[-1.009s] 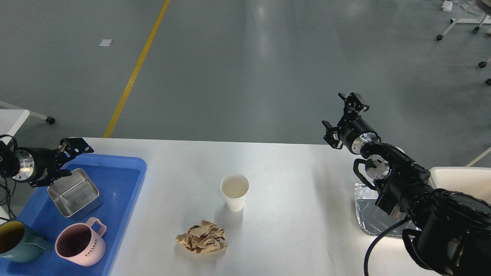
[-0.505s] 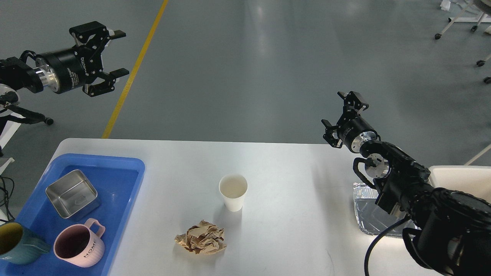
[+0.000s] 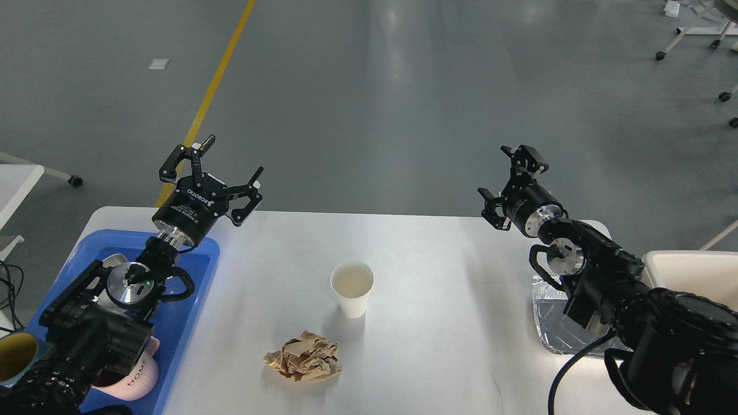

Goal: Tidy desktop

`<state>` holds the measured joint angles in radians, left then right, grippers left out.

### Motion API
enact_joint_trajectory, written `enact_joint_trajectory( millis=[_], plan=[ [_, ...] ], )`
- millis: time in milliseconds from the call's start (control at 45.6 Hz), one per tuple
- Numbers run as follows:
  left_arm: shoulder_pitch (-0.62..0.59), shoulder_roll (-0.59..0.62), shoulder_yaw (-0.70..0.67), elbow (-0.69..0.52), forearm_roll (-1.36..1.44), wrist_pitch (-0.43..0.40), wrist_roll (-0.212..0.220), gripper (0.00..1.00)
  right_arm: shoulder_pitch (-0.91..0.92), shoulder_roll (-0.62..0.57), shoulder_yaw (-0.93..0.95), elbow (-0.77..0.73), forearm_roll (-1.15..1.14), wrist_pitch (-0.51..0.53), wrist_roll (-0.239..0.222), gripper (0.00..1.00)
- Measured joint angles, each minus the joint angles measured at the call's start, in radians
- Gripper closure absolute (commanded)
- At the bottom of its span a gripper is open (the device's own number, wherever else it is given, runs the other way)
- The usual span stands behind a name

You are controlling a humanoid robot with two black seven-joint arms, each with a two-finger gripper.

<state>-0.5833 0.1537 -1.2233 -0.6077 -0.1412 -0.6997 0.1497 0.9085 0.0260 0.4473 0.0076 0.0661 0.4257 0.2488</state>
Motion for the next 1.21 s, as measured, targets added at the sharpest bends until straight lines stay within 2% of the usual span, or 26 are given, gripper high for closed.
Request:
enact_joint_trajectory(
  millis=[132,219,461,856,1075,1207],
  plan=[
    [0.003,-0.026,0.001,0.037,0.000,-0.046,-0.119,0.03,-0.002,0.001,0.002,-0.004,0.001,-0.003,0.005,0.00],
    [0.004,-0.029,0.005,0.047,0.000,-0.055,-0.149,0.03,-0.002,0.002,0.002,-0.007,0.001,-0.005,0.010,0.00],
    [0.005,-0.038,0.007,0.061,-0.001,-0.059,-0.157,0.03,0.000,0.002,0.002,-0.009,0.002,-0.017,0.107,0.00],
    [0.003,-0.070,0.013,0.054,0.001,-0.043,-0.167,0.03,-0.009,0.006,-0.019,-0.005,-0.010,-0.023,0.116,0.00],
    [0.003,-0.060,0.014,0.058,0.003,-0.040,-0.153,0.03,-0.006,0.007,-0.277,-0.010,-0.125,-0.026,0.126,0.00],
    [0.006,-0.056,0.030,0.061,0.013,-0.040,-0.151,0.03,-0.003,-0.027,-0.471,-0.015,-0.209,-0.025,0.159,0.00]
  ],
)
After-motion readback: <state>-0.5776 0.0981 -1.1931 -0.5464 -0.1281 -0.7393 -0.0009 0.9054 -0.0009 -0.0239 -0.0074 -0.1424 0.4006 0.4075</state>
